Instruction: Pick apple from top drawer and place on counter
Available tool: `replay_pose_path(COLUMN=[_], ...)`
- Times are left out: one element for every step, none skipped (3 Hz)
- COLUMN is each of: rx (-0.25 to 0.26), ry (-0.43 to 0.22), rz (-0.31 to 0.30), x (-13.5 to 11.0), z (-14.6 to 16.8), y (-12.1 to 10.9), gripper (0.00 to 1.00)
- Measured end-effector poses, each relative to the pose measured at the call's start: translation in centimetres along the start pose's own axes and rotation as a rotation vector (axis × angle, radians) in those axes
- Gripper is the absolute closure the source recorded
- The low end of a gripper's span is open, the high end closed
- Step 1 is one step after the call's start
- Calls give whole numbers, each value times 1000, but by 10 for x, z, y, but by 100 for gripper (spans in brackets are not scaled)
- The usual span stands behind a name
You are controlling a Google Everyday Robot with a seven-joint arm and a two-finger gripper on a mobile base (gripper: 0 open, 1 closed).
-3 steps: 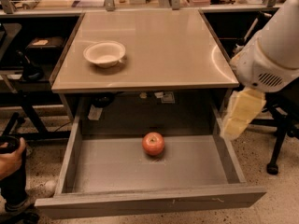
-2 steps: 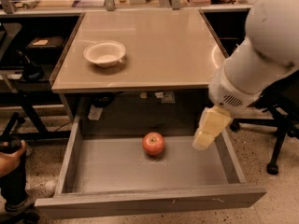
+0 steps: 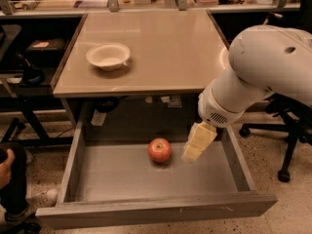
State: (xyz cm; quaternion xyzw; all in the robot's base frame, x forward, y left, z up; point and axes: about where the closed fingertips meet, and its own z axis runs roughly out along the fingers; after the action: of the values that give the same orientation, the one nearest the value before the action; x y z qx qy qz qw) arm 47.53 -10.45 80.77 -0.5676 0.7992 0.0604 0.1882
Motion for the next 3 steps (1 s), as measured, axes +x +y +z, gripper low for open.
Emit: replay_pose_path(rx=[-13,-63,-84], ry=[-11,-75,-129], rz=[-7,29,73], x=[-2,-19,-35], z=[13,64,105], y=[5,14,11], gripper=[0,0,0])
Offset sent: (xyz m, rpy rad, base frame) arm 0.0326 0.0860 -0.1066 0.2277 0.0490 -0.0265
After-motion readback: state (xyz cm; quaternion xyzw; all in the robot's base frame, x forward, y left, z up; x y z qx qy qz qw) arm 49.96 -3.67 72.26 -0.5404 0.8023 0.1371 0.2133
